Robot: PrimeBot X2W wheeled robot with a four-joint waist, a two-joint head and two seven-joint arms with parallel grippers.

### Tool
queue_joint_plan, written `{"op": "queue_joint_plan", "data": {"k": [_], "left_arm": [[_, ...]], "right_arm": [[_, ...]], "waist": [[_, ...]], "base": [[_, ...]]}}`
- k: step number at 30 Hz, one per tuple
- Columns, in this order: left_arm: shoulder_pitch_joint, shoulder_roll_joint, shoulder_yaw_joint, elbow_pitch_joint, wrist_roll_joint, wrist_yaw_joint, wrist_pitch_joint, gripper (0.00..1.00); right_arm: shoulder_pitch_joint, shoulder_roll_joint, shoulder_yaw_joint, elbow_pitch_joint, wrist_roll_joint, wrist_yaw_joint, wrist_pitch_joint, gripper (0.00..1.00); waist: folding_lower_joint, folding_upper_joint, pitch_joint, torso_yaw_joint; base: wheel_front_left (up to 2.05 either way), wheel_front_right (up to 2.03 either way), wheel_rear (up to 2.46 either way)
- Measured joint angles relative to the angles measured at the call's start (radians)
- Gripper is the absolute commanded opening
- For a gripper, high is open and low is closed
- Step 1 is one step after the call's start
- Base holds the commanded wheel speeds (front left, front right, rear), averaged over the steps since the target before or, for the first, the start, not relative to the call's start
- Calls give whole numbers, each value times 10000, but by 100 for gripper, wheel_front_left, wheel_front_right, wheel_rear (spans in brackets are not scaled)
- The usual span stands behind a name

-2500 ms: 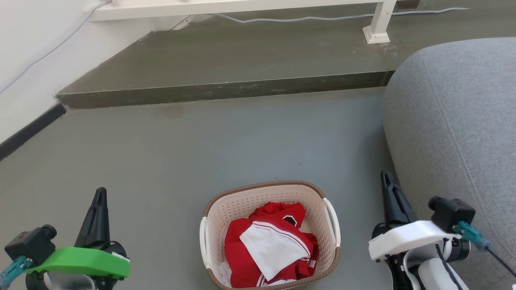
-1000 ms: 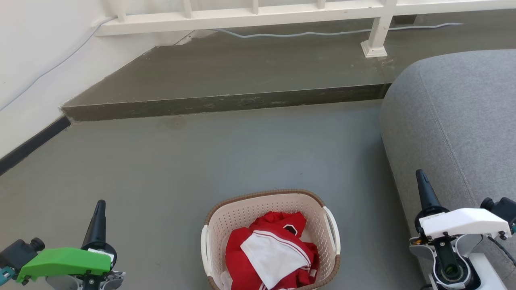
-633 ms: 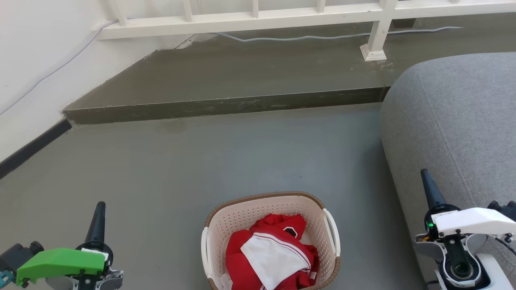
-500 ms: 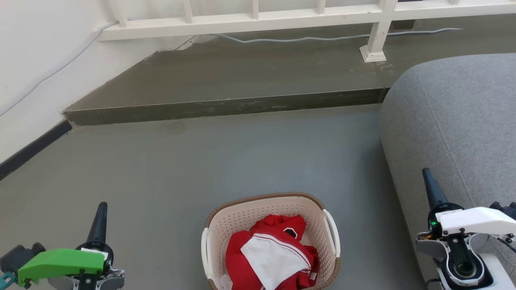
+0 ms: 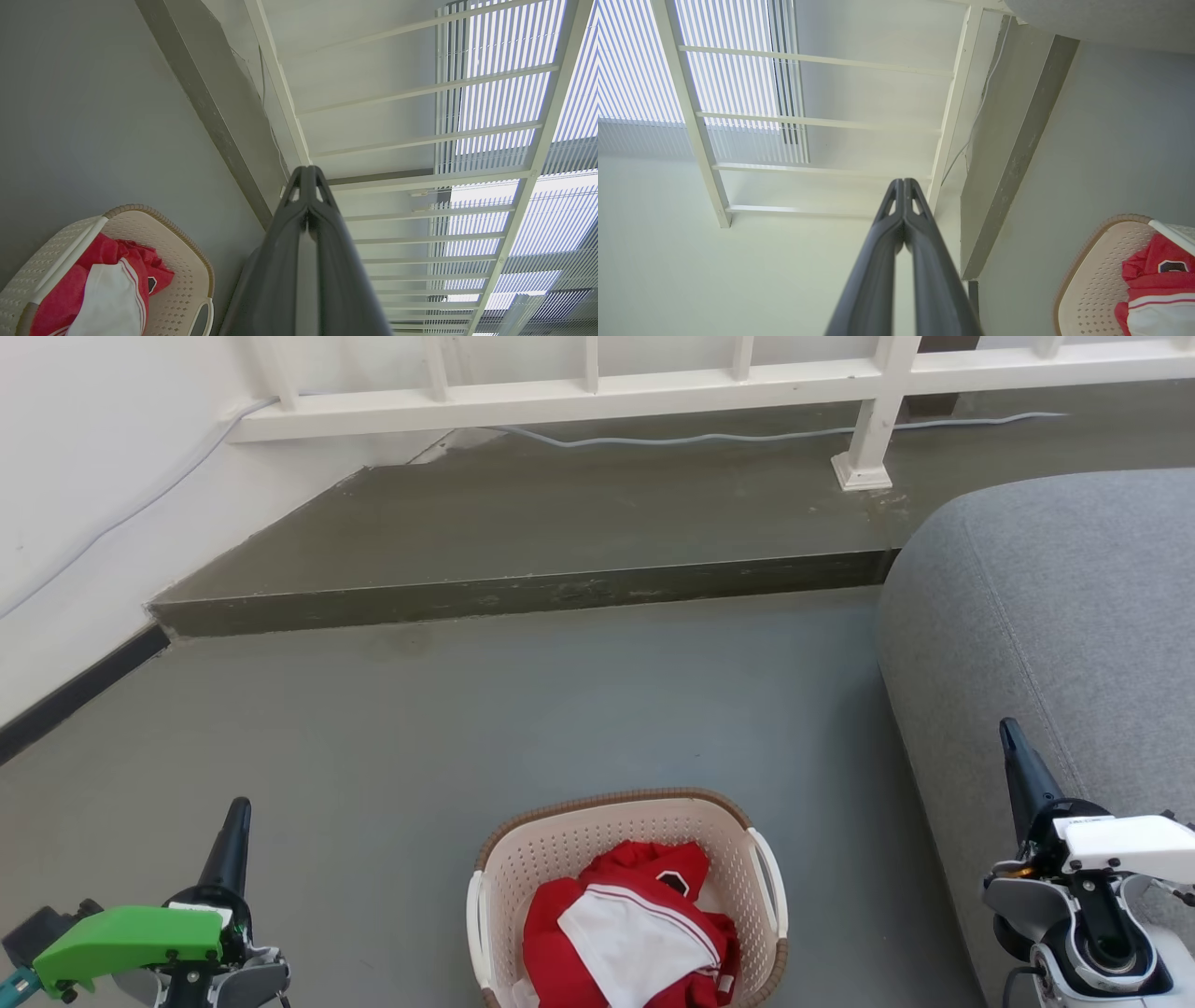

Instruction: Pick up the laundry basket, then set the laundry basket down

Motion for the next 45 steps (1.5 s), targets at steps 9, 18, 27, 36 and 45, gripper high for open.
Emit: {"op": "queue_joint_plan", "data": {"k": [9, 18, 27, 36, 45], "left_arm": [[-132, -59, 132, 140, -1003, 0, 251, 0], [-166, -105, 159, 257, -1313, 0, 334, 0], [-170, -107, 163, 265, -1313, 0, 336, 0], [-179, -109, 169, 272, -1313, 0, 336, 0], [-228, -111, 173, 278, -1313, 0, 336, 0]], "right_arm": [[-95, -100, -267, 167, 1294, 259, 244, 0], [-171, -127, -351, 272, 1766, 347, 316, 0], [-195, -127, -366, 359, 1766, 353, 326, 0], [-224, -127, -387, 416, 1766, 433, 328, 0], [-262, -125, -403, 466, 1766, 435, 397, 0]], "waist": [[0, 0, -95, -4], [0, 0, -124, -6], [0, 0, -127, -7], [0, 0, -129, -8], [0, 0, -130, -8]], "base": [[0, 0, 0], [0, 0, 0], [0, 0, 0], [0, 0, 0], [0, 0, 0]]}}
